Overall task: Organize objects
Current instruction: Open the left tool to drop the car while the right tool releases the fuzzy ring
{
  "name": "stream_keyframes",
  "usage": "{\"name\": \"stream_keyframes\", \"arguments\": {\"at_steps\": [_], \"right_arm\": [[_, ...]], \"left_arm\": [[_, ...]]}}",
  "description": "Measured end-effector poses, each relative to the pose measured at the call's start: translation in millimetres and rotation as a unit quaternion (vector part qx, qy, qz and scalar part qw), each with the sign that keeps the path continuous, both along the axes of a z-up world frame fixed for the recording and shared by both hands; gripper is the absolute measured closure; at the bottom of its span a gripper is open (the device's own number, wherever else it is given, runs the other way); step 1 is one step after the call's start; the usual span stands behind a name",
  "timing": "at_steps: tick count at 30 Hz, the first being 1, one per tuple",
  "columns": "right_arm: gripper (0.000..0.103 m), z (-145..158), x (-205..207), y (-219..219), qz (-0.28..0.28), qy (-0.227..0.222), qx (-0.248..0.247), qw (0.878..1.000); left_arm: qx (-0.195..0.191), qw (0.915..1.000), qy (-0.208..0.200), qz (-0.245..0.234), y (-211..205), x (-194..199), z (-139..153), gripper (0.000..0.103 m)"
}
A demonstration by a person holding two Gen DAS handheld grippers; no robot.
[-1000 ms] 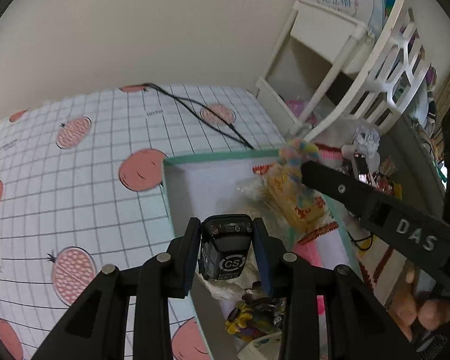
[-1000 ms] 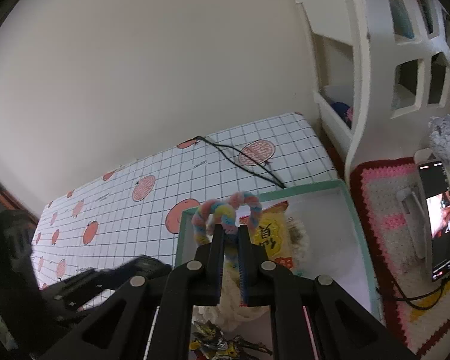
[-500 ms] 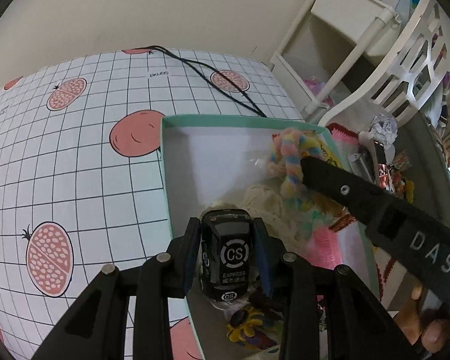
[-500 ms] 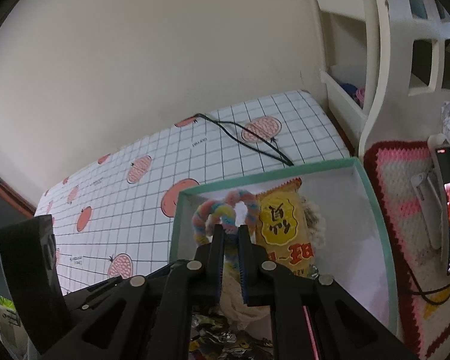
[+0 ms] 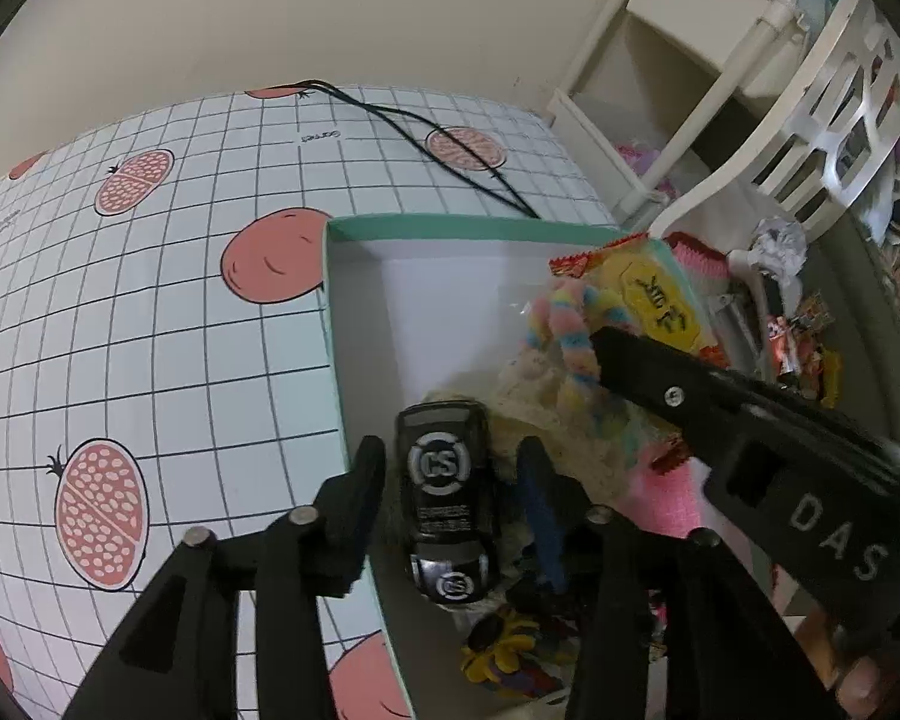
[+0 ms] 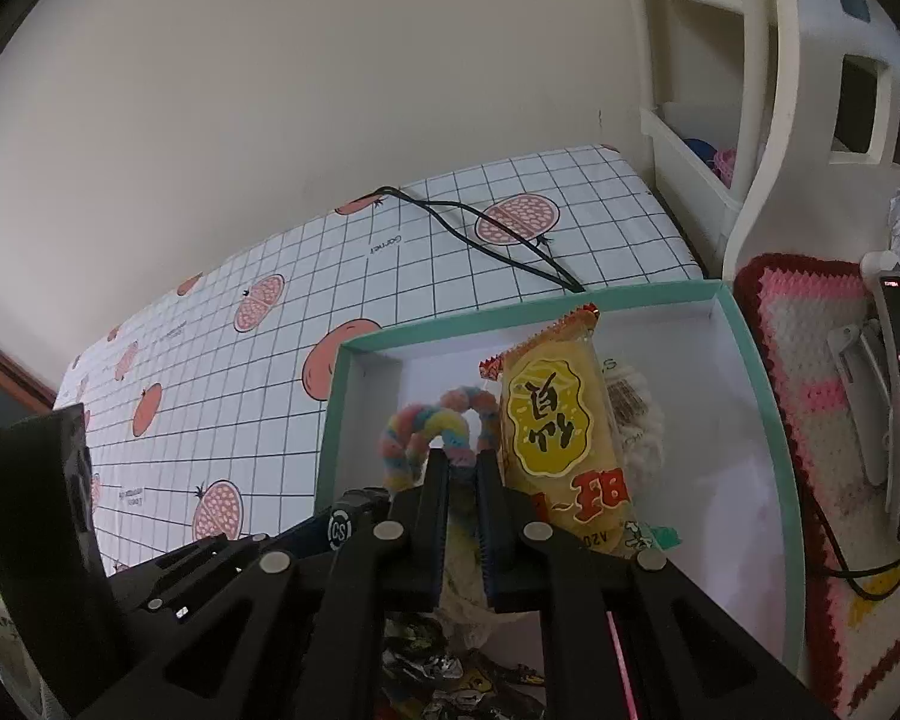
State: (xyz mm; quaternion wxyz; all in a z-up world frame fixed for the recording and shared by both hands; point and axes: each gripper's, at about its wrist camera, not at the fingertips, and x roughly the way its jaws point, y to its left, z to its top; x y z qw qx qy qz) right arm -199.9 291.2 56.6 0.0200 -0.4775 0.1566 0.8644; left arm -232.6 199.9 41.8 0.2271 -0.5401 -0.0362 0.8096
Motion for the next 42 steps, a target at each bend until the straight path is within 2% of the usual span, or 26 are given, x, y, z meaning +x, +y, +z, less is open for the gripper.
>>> {"name": "stream_keyframes", "arguments": {"at_steps": [2, 4, 7, 13, 19, 22, 26, 27, 28, 30, 38, 41, 42], "right_arm": [[0.092, 2, 1, 0, -0.002, 0.001, 0.002, 1.0], [0.084, 4, 1, 0, -0.003, 0.001, 0.002, 1.0], [0.077, 8, 2, 1, -0.004, 0.006, 0.003, 1.0], [0.077, 20, 5, -1, 0.001, 0.018, 0.007, 1.0], [0.077, 32, 7, -4, 0.009, 0.035, 0.007, 0.999], [0.077, 36, 9, -5, 0.012, 0.042, 0.012, 0.999], [0.076, 36, 9, -5, 0.013, 0.04, 0.017, 0.999], [0.071, 35, 9, -5, 0.013, 0.038, 0.019, 0.999], [0.058, 33, 8, -6, 0.013, 0.034, 0.023, 0.999], [0.042, 31, 7, -9, 0.016, 0.032, 0.033, 0.999], [0.03, 32, 6, -12, 0.024, 0.034, 0.04, 0.998], [0.015, 32, 7, -11, 0.02, 0.037, 0.038, 0.998], [0.008, 32, 7, -11, 0.018, 0.037, 0.036, 0.998]], "left_arm": [[0.003, 1.0, 0.004, -0.002, -1, 1, 5, 0.047], [0.006, 0.9999, 0.009, -0.007, -1, 1, 10, 0.042], [0.008, 0.9998, 0.013, -0.011, -2, 2, 17, 0.041], [0.011, 0.9998, 0.017, -0.003, -13, -1, 32, 0.041], [0.01, 0.9988, 0.032, 0.035, -38, -7, 45, 0.039], [0.007, 0.9974, 0.035, 0.063, -52, -9, 44, 0.032], [0.002, 0.9941, 0.028, 0.105, -71, -13, 37, 0.028], [-0.004, 0.993, 0.028, 0.114, -76, -14, 35, 0.023], [-0.007, 0.9927, 0.029, 0.117, -77, -14, 34, 0.019], [-0.016, 0.9915, 0.035, 0.125, -80, -14, 33, 0.018], [-0.041, 0.9853, 0.059, 0.155, -92, -13, 33, 0.004], [-0.048, 0.9821, 0.065, 0.17, -98, -12, 33, 0.0], [-0.047, 0.9814, 0.065, 0.174, -99, -12, 32, 0.0]]}}
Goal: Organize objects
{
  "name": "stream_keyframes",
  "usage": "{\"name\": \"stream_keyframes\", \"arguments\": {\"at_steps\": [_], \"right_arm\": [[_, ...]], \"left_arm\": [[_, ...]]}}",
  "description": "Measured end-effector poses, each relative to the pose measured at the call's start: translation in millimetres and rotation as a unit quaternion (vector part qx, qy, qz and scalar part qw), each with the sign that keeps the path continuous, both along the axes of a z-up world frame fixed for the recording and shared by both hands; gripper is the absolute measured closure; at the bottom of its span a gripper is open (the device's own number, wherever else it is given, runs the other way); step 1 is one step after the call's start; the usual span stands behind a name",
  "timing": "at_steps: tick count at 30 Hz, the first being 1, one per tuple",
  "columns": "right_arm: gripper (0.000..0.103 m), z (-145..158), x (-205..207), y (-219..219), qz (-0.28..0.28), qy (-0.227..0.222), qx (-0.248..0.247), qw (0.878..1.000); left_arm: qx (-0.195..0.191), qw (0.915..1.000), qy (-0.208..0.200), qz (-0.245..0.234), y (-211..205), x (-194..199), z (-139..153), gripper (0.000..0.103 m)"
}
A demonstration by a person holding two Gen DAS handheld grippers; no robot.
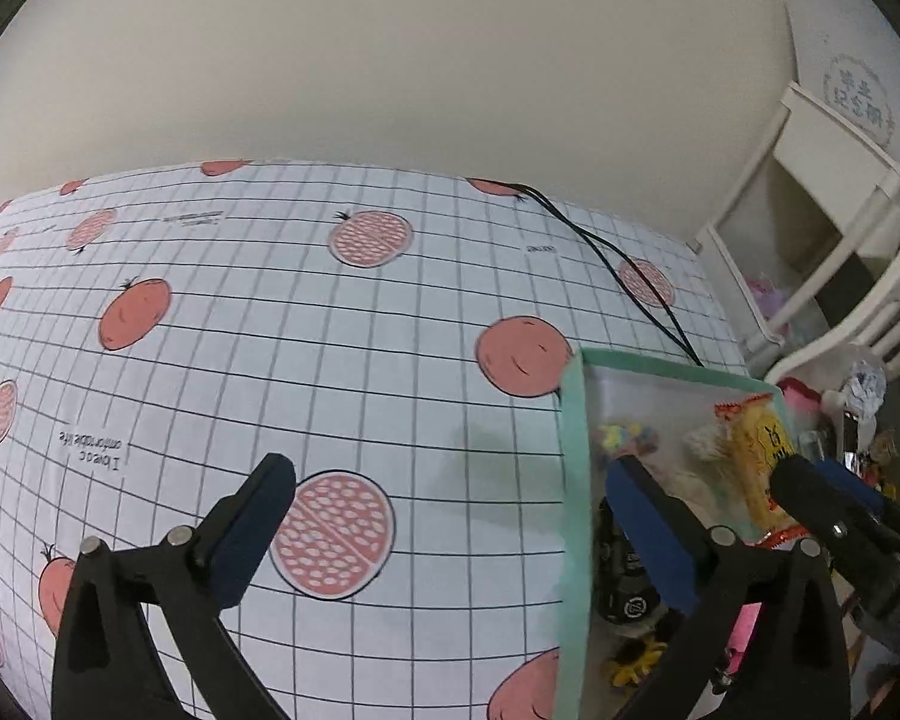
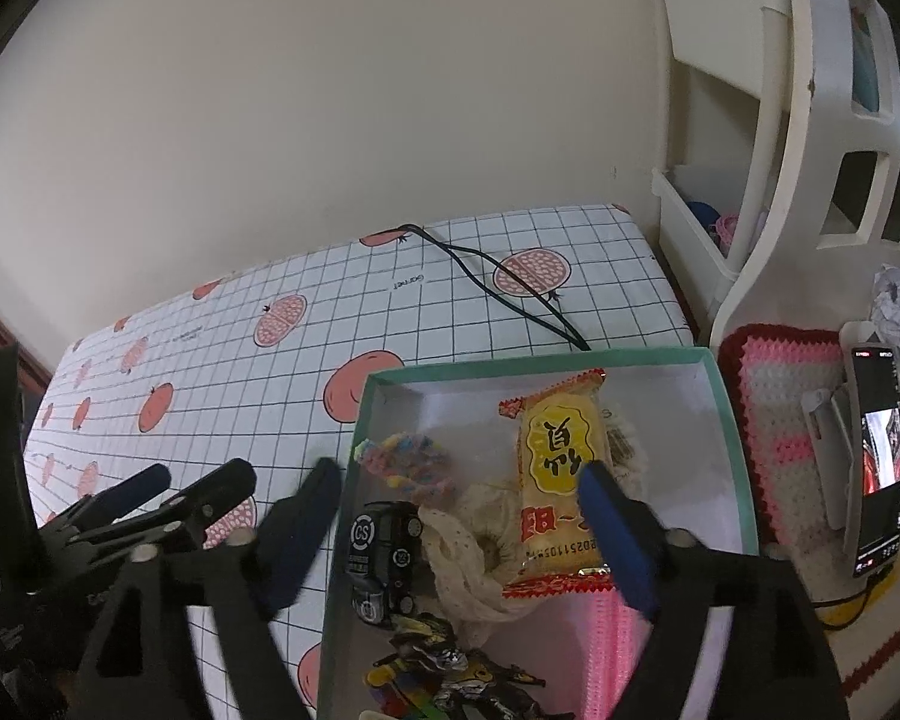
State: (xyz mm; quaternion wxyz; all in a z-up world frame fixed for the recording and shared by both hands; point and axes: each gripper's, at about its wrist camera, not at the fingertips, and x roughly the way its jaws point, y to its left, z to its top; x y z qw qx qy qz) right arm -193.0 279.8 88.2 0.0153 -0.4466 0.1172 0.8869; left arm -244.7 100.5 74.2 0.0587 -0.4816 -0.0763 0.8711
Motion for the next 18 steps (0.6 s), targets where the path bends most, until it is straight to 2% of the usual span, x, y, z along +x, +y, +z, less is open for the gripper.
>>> {"name": "stream_keyframes", "arguments": {"at_steps": [1, 2, 10, 18], "right_arm": [[0.002, 0, 0, 0, 0.0, 0.0, -0.001, 1.0], [0.001, 0, 0, 0, 0.001, 0.0, -0.001, 1.0], [0.0, 2, 4, -4, 0.009, 0.0, 0.013, 1.0], [0.0, 18, 16, -14, 0.015, 0.021, 0.018, 1.0]], "left_arm": [[-0.001, 1.0, 0.0, 0.003, -2, 1, 0, 0.0], [-0.003, 1.0, 0.001, 0.008, -4, 1, 0, 0.0], [0.029, 0.9991, -0.003, 0.031, -20, 6, 5, 0.0], [0.007, 0.9984, 0.019, 0.052, -33, 28, 19, 0.0]]}}
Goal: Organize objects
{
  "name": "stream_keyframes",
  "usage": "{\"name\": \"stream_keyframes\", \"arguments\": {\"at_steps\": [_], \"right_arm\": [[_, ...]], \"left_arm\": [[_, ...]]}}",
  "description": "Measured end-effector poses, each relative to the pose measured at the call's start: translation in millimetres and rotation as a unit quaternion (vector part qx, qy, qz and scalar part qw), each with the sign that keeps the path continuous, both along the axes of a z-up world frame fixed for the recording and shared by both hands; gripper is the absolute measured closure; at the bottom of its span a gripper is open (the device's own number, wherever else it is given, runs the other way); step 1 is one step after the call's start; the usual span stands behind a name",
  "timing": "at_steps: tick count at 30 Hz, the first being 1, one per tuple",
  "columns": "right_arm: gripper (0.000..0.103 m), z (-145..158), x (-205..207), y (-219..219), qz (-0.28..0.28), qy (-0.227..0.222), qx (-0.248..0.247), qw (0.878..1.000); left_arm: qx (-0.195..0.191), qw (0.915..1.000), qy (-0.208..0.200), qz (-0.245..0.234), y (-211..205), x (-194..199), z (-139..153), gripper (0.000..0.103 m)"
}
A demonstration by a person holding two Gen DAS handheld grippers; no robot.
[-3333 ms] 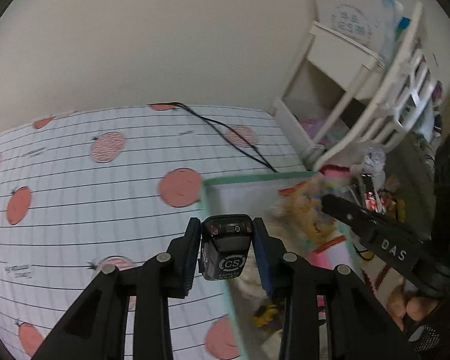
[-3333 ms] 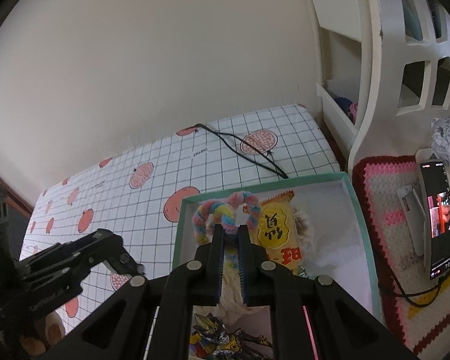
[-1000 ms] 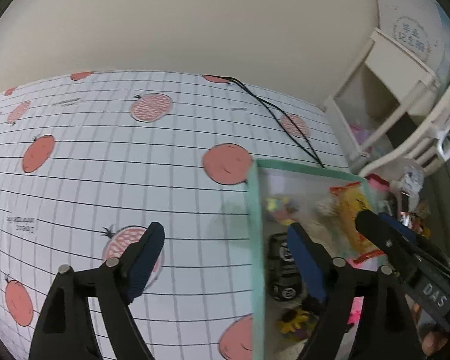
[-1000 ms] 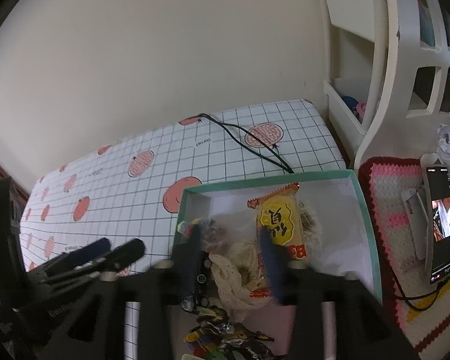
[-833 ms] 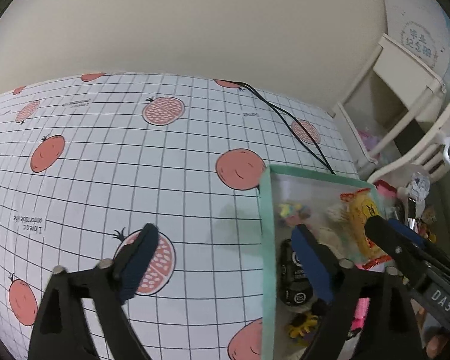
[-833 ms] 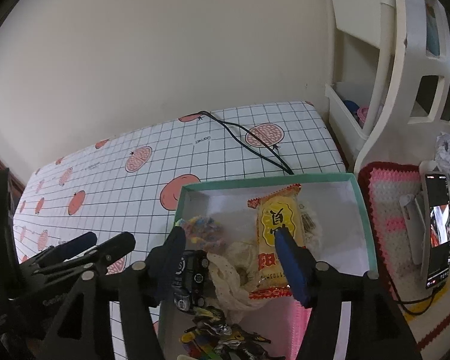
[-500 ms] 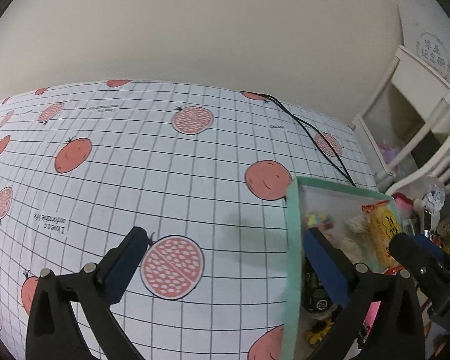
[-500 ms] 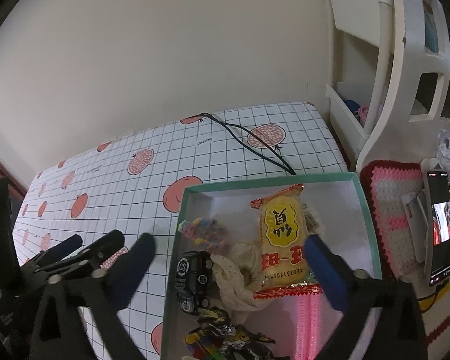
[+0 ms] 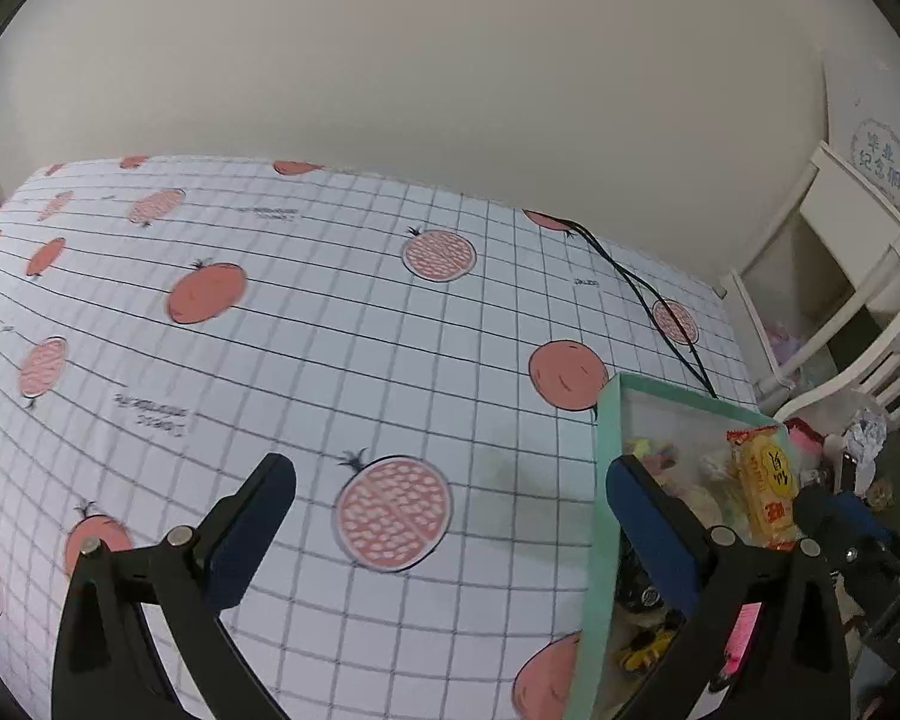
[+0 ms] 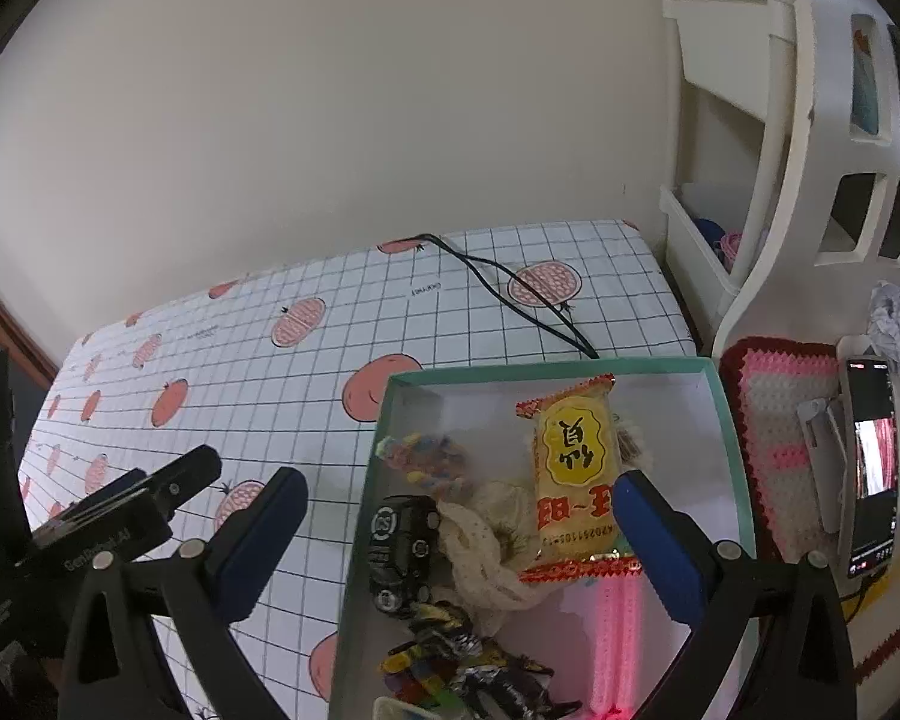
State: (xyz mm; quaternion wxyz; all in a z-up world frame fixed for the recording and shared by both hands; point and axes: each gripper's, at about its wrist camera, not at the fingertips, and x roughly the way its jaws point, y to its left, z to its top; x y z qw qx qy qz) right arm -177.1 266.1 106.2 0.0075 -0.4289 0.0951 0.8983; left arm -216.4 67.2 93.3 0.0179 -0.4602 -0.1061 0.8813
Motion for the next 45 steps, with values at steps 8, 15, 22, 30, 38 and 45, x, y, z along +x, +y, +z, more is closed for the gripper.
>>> {"name": "stream_keyframes", "arguments": {"at_steps": [8, 15, 22, 30, 38, 45], "right_arm": [[0.0, 20, 36, -20, 0.015, 0.025, 0.019, 0.999], [0.0, 21, 81, -30, 0.006, 0.015, 0.008, 1.0], [0.0, 21, 128, -45, 0.014, 0.012, 0.007, 1.0], [0.0, -5, 181, -60, 0.02, -0.013, -0.007, 1.0], [0.0, -23, 218, -66, 0.017, -0.033, 0.011, 0.999], [0.0, -44, 232, -64, 0.008, -0.053, -0.006, 0.999]], "left_arm": [[-0.028, 0.9976, 0.054, -0.033, -9, 51, 30, 0.0], [0.002, 0.9982, 0.037, -0.048, -16, 105, 23, 0.0], [-0.01, 0.9975, 0.05, -0.05, -20, 156, 22, 0.0], [0.023, 0.9987, 0.024, -0.039, -38, 195, 5, 0.0], [-0.017, 0.999, -0.01, -0.04, -46, 219, -18, 0.0], [-0.039, 0.9975, -0.038, -0.046, -48, 231, -37, 0.0]]}}
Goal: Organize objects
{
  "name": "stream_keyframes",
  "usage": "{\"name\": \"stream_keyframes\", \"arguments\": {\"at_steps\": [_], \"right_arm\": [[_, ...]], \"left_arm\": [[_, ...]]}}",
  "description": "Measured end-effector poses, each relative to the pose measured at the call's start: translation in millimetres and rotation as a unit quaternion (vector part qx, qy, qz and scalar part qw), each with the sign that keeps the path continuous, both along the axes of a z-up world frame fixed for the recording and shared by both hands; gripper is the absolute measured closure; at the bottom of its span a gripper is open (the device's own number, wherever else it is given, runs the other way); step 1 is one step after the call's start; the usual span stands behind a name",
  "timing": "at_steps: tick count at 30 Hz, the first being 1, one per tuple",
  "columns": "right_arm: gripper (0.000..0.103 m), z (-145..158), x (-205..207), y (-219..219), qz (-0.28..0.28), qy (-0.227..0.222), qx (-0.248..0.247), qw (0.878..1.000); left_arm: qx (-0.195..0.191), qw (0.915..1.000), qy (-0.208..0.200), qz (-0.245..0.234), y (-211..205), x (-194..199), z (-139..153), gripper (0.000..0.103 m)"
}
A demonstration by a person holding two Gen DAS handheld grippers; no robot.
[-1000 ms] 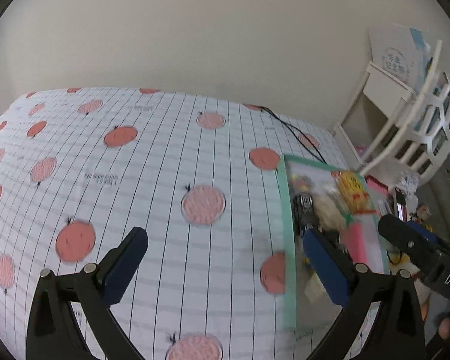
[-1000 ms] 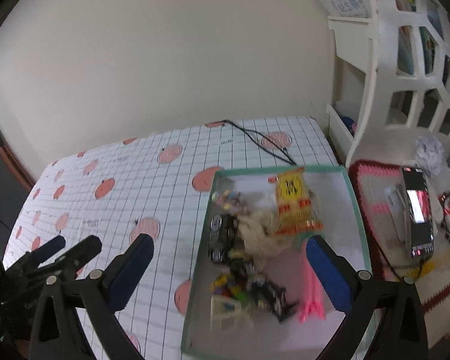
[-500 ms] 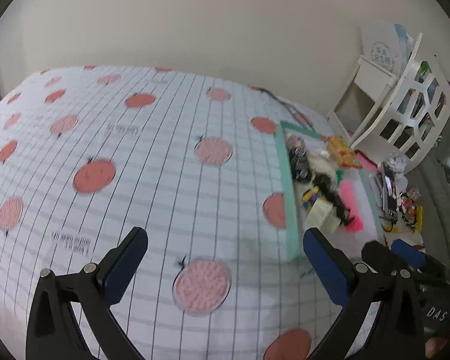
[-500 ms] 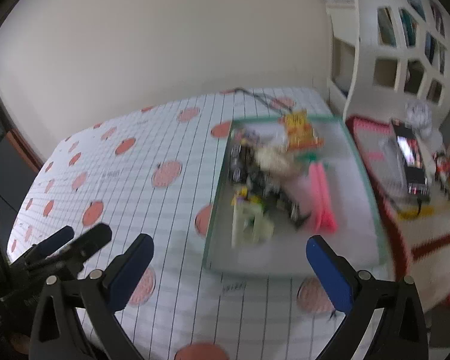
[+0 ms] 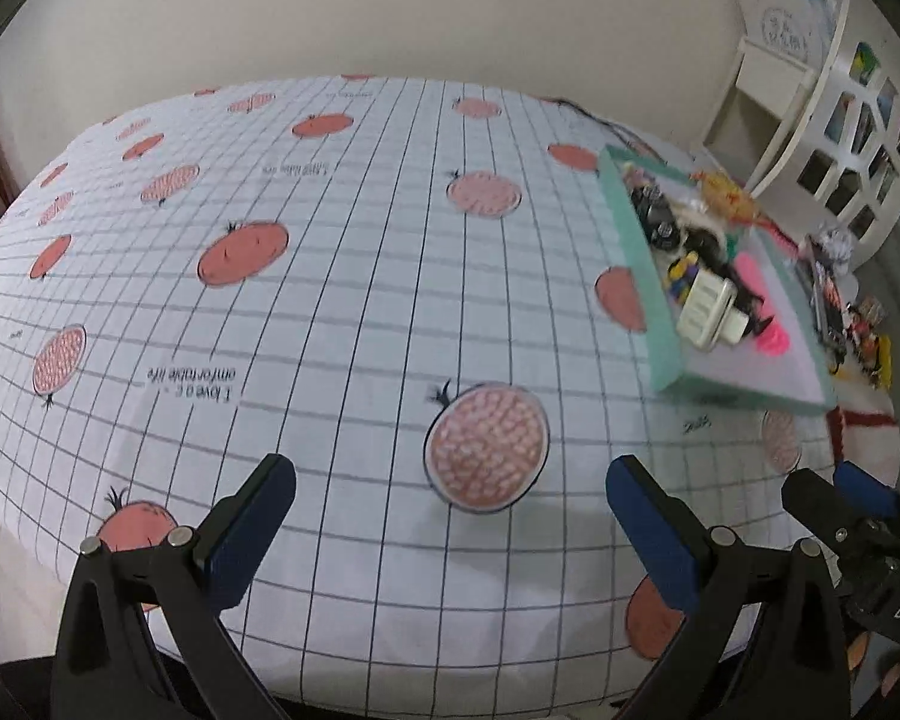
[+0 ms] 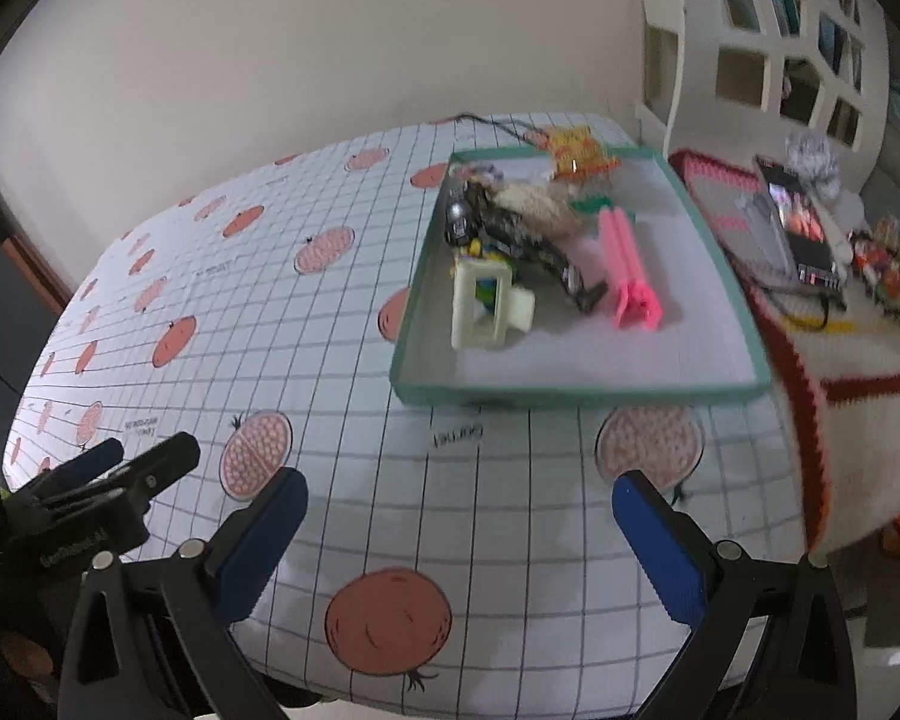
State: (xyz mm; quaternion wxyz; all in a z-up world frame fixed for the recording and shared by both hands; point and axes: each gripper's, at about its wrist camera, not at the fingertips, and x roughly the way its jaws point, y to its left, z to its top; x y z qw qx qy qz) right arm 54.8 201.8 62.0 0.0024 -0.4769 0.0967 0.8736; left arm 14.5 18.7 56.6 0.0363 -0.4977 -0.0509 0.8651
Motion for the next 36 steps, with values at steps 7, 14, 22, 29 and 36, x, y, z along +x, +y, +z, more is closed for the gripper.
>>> {"name": "stream_keyframes", "arguments": {"at_steps": [7, 14, 22, 29, 36], "right_arm": [[0.0, -28, 2, 2, 0.001, -0.035, 0.015, 0.999], [0.0, -50, -1, 2, 0.007, -0.055, 0.04, 0.998], [0.0, -67, -4, 5, 0.005, -0.069, 0.048, 0.996], [0.0, -71, -3, 5, 0.008, -0.065, 0.067, 0.996], [0.0, -71, -1, 7, -0.003, -0.067, 0.081, 0.994]], "left_arm": [[0.008, 0.9994, -0.033, 0.002, -1, 0, -23, 0.0], [-0.018, 0.9979, -0.062, -0.005, 6, 0, -45, 0.0], [-0.036, 0.9977, -0.057, -0.007, 10, 4, -49, 0.0], [-0.061, 0.9965, -0.055, -0.012, 17, 8, -51, 0.0], [-0.062, 0.9969, -0.049, 0.001, 16, 10, -50, 0.0]]}}
